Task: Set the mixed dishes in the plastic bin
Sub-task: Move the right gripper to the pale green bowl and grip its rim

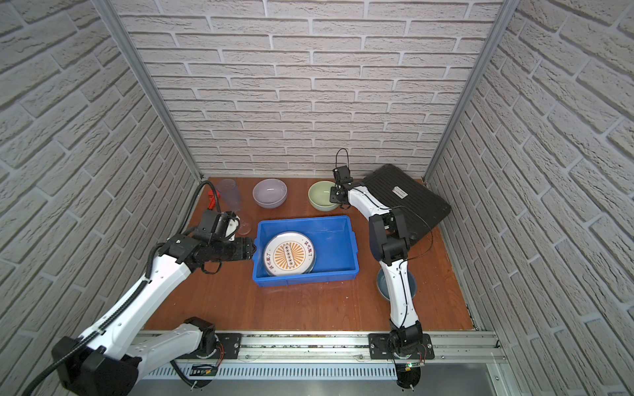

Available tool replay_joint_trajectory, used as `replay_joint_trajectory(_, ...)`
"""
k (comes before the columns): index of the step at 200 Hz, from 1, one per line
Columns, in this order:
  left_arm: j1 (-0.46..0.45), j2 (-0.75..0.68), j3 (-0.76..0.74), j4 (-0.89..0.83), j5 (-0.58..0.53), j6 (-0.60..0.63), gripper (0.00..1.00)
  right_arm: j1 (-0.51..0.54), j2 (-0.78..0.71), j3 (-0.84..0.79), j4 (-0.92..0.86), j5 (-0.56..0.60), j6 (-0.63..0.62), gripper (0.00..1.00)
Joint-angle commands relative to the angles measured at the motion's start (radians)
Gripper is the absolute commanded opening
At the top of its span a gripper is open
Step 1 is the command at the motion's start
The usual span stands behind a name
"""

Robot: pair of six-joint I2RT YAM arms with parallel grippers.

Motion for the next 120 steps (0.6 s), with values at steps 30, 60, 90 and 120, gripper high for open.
replay_joint_trajectory(30, 0.009, -0.017, -0.007, 0.01, -0.016, 0.017, 0.85, -0.006, 0.043, 0.048, 0.008, 0.015, 0.037, 0.35)
replay_joint_trajectory(60, 0.013, -0.013, -0.006, 0.008, -0.016, 0.022, 0.85, -0.007, 0.044, 0.046, 0.014, 0.011, 0.041, 0.27)
replay_joint_trajectory(90, 0.016, -0.009, -0.006, 0.012, -0.016, 0.024, 0.85, -0.009, 0.036, 0.048, 0.016, 0.001, 0.05, 0.15)
replay_joint_trajectory(120, 0.017, -0.005, -0.006, 0.016, -0.014, 0.024, 0.85, -0.015, 0.018, 0.045, 0.011, -0.014, 0.065, 0.1)
